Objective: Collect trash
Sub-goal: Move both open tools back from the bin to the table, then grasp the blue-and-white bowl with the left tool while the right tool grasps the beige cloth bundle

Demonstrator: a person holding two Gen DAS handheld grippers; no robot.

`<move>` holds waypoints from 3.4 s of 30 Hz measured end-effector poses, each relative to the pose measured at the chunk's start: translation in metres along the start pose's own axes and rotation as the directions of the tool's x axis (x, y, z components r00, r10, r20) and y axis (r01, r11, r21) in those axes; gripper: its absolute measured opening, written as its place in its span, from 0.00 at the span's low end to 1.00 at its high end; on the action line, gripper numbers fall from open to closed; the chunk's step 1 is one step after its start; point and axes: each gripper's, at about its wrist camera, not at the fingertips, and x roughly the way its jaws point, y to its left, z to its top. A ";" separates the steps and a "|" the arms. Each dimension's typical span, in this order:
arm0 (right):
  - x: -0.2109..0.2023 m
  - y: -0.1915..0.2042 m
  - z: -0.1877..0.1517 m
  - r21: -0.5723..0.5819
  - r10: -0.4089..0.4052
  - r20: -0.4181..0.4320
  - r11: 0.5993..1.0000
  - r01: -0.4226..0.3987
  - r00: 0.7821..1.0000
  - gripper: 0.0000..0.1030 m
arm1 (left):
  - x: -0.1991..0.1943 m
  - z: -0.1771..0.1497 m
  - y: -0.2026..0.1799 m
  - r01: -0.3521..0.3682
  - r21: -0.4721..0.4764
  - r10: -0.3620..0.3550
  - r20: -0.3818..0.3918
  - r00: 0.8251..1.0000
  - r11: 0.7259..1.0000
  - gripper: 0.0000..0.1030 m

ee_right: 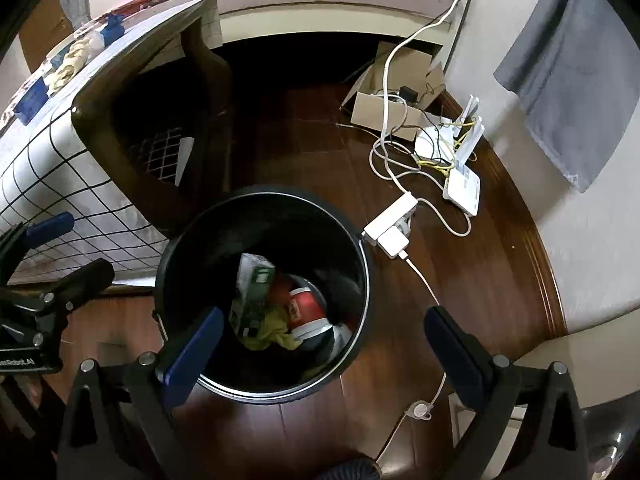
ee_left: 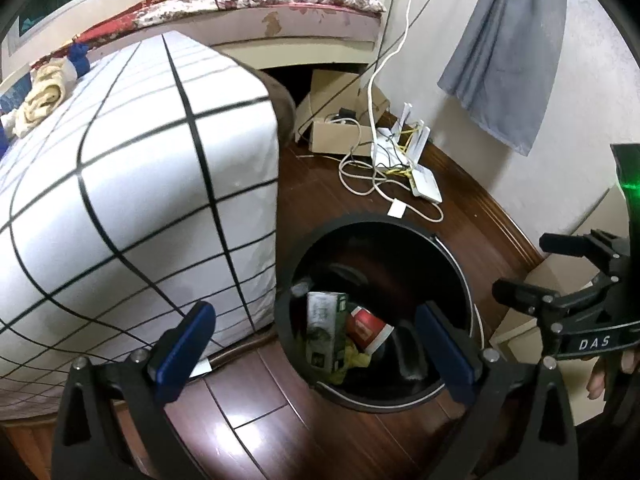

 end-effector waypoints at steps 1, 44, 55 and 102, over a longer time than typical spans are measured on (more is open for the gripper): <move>-0.001 0.001 0.000 -0.003 -0.001 0.004 1.000 0.001 1.000 0.99 | -0.001 0.000 0.000 -0.002 0.000 0.002 0.003 1.000 1.000 0.98; -0.085 0.068 0.046 -0.090 0.104 0.300 0.993 -0.080 0.948 0.99 | -0.106 0.013 0.068 -0.162 -0.121 0.186 0.220 0.958 0.979 0.98; -0.095 0.137 0.082 -0.191 0.201 0.368 0.972 -0.138 0.908 0.99 | -0.136 0.013 0.153 -0.278 -0.264 0.340 0.230 0.912 0.924 0.98; 0.024 0.326 0.252 -0.332 0.381 0.128 0.887 -0.322 0.916 0.94 | -0.088 0.067 0.304 -0.315 -0.399 0.404 0.161 0.901 0.861 0.74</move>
